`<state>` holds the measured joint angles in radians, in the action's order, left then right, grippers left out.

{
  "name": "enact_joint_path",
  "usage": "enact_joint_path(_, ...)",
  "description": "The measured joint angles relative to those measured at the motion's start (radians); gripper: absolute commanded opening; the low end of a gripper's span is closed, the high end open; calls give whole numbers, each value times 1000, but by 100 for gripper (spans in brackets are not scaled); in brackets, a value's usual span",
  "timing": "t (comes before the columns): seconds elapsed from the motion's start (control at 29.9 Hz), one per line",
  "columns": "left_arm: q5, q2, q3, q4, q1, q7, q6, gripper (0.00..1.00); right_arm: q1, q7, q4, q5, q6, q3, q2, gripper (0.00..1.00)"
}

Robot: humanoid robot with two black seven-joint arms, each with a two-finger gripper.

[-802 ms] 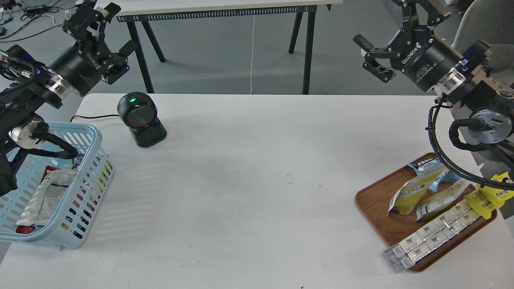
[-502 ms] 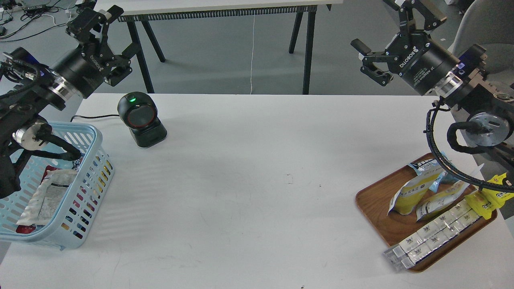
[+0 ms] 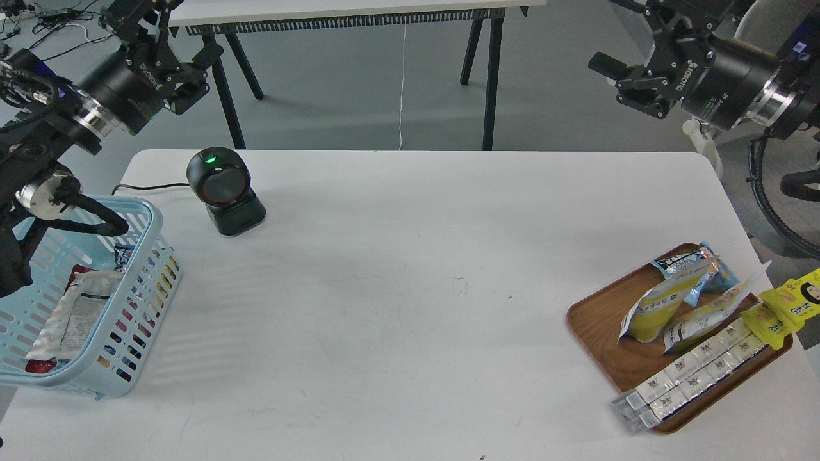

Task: Scan snack and place in basket
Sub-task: 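Move the right gripper from its raised pose toward the wooden tray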

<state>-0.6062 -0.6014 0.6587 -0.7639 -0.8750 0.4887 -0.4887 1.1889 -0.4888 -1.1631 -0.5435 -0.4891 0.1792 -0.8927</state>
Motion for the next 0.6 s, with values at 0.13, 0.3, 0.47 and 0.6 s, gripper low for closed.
enact_joint_path(0.13, -1, 4, -3, 0, -5, 0, 0, 100, 57, 0, -40, -181, 0, -24, -76, 100)
enact_joint_path(0.3, -1, 8, -7, 0, -5, 0, 0, 100, 138, 0, -87, -400, 0, -42, -135, 100)
enact_joint_path(0.47, -1, 14, -8, 0, 0, 0, 0, 100, 182, 0, -135, -576, 0, -75, -148, 100)
enact_joint_path(0.6, -1, 15, -8, 0, 5, 0, 0, 100, 199, 0, -187, -694, 0, -82, -189, 100)
